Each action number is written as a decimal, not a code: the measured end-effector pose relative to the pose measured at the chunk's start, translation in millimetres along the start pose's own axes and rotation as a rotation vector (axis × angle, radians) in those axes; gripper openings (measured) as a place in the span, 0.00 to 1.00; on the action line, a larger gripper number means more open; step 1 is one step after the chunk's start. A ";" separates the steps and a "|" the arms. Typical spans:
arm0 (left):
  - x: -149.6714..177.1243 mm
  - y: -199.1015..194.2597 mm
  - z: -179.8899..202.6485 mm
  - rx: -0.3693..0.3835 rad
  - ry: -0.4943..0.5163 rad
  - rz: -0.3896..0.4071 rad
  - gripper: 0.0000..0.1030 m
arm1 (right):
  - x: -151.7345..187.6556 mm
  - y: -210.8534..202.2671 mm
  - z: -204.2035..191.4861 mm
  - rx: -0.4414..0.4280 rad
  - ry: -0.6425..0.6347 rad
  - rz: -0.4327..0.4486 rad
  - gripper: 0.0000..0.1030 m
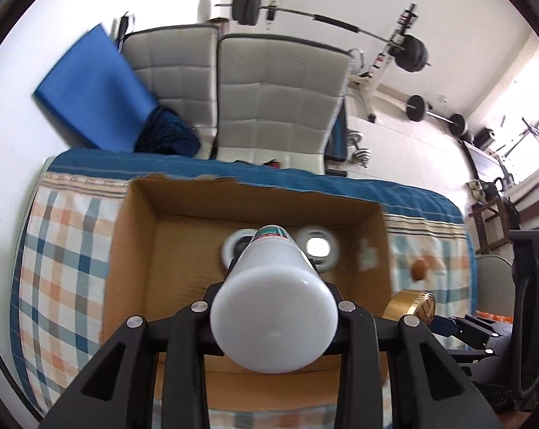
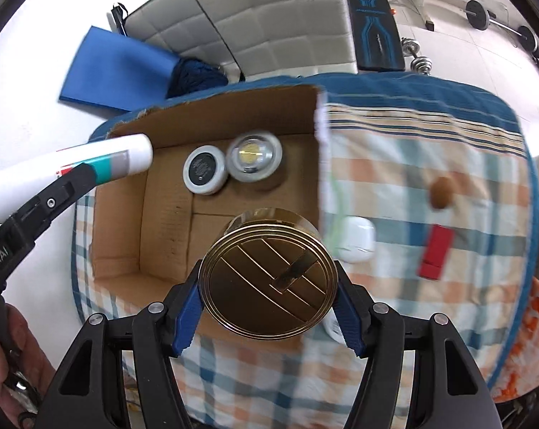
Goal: Organize rigid objects
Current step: 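Lift the white tube and gold tin and carry both into the box, then lower the white tube with the left tool while the right tool lowers the gold tin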
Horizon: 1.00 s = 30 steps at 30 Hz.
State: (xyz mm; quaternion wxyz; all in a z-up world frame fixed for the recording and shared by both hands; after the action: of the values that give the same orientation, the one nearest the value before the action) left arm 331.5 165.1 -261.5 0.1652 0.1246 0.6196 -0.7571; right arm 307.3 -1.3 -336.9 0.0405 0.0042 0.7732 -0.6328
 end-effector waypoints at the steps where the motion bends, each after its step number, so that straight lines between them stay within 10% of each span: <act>1: -0.8 9.8 -14.6 -0.006 -0.011 -0.015 0.29 | -3.2 13.4 -6.8 0.011 0.006 -0.010 0.65; 16: 44.5 114.7 -93.2 -0.022 -0.017 -0.184 0.29 | 0.0 121.2 -48.5 0.300 -0.094 -0.098 0.65; 30: 72.1 139.0 -100.8 -0.040 -0.090 -0.345 0.28 | 11.5 174.3 -46.6 0.265 -0.006 -0.253 0.65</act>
State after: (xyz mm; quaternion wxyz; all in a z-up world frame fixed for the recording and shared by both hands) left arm 320.3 232.3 -434.9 0.0628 -0.0206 0.6388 -0.7665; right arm 303.3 78.5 -499.1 -0.0382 -0.0898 0.6773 -0.7292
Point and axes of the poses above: each gripper's, at about its wrist camera, not at the fingertips, and y roughly the way its jaws point, z to its right, x to its underside, the point moved 7 cm from there along y, roughly the way its jaws point, and after that the axes turned 4 degrees about x, right-handed, at the moved point
